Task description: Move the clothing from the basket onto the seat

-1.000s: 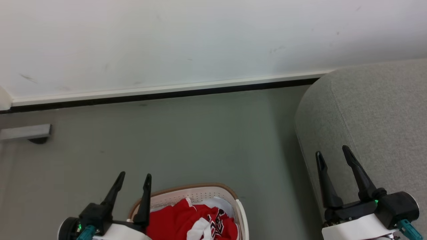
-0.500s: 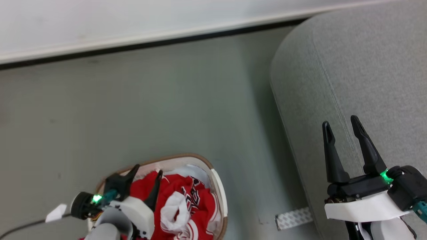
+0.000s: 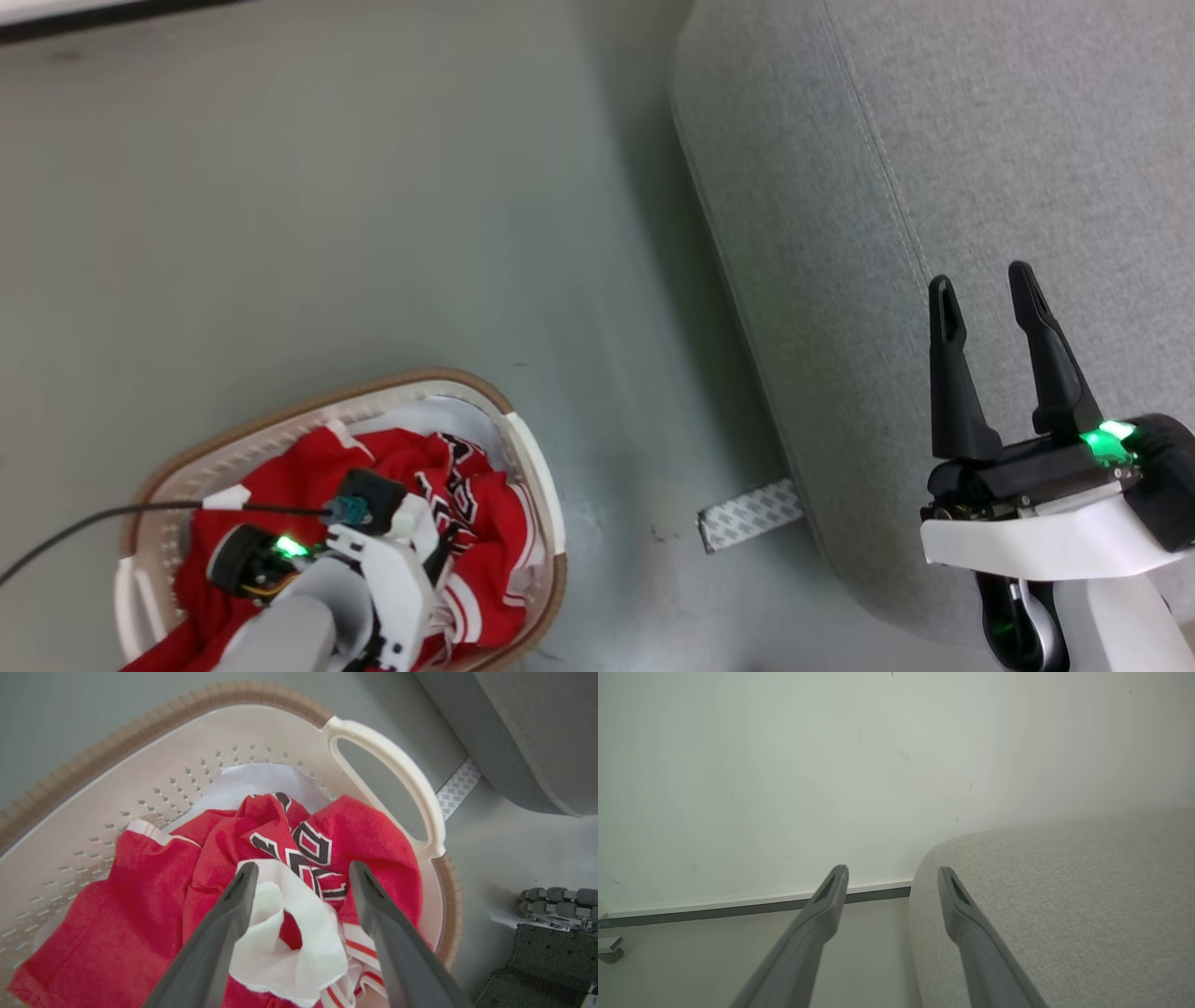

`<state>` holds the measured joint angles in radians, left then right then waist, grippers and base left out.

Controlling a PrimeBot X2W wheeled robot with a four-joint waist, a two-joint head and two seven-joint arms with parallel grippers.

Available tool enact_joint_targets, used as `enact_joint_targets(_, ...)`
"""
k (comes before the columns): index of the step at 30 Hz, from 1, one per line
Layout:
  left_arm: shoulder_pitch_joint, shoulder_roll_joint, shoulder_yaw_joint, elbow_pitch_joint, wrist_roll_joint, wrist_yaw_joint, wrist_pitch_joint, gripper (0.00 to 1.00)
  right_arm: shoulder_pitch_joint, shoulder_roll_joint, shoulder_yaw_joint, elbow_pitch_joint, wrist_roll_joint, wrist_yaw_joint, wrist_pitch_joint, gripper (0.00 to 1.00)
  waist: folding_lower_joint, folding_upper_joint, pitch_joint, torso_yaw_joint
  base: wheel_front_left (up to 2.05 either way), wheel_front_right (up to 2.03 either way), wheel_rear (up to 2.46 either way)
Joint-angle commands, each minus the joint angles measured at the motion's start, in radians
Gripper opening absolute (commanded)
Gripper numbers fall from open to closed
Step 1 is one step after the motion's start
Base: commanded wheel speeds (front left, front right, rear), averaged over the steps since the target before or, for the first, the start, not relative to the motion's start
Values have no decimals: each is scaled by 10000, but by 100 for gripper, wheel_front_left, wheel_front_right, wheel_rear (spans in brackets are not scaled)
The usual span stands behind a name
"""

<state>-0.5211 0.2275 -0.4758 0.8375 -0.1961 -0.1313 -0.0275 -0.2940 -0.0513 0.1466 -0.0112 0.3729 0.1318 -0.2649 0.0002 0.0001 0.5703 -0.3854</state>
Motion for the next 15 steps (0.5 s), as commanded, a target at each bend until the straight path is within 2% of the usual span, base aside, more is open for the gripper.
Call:
enact_joint_targets(1, -204, 311, -280, 224, -211, 20, 107, 100, -215, 11, 63, -64, 85, -21, 8, 100, -2, -1, 495, -439, 0, 0, 0)
enact_joint_targets(8, -895, 939, -2217, 517, -1371, 17, 613, 100, -417, 10, 43, -173, 457, -21, 9, 100, -2, -1, 1286, -969, 0, 0, 0)
enact_joint_targets(15, -1680, 1275, -3976, 607, -2323, 17, 1347, 100, -579, 10, 198, -289, 801, -21, 8, 100, -2, -1, 1980, -1148, 0, 0, 0)
